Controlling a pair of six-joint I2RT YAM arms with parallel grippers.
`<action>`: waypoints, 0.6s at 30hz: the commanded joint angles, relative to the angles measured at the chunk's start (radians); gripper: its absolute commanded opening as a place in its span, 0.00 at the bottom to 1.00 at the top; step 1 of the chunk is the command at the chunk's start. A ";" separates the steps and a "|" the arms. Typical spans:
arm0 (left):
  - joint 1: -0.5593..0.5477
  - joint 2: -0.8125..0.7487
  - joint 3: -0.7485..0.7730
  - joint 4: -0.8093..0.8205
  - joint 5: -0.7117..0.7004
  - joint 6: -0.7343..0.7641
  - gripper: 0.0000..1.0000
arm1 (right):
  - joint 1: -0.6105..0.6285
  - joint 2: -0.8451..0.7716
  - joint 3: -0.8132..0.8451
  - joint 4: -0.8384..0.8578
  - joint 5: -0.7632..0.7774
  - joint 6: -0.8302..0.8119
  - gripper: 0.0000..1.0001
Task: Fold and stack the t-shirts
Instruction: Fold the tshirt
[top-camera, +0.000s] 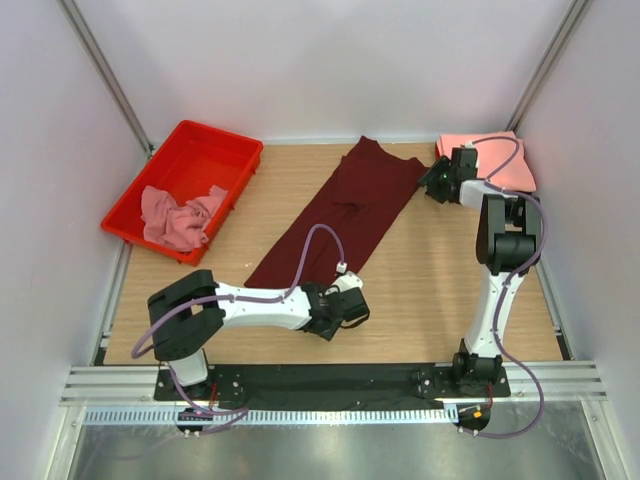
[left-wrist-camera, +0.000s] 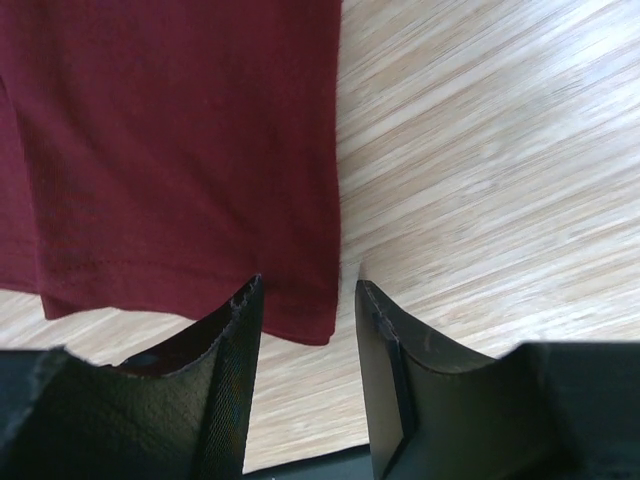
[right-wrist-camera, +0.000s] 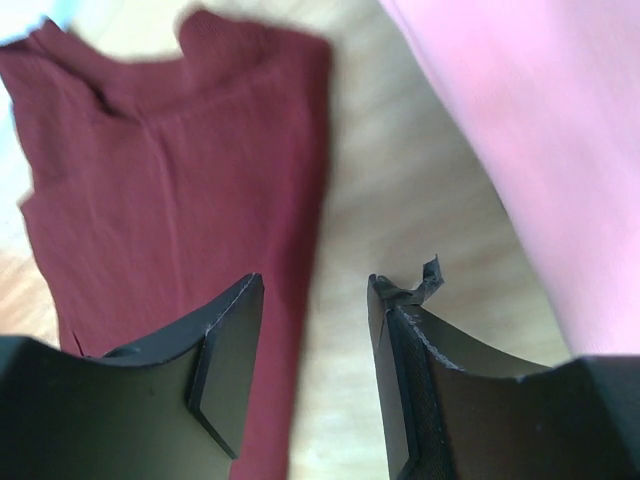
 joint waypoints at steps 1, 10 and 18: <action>0.001 0.023 0.018 -0.013 -0.058 0.002 0.43 | 0.002 0.062 0.078 0.054 -0.006 0.004 0.53; 0.000 0.076 0.054 -0.045 -0.026 0.005 0.07 | 0.002 0.219 0.291 -0.030 -0.032 0.007 0.14; -0.025 0.096 0.116 -0.027 0.033 -0.030 0.00 | -0.004 0.316 0.465 -0.124 -0.056 -0.051 0.09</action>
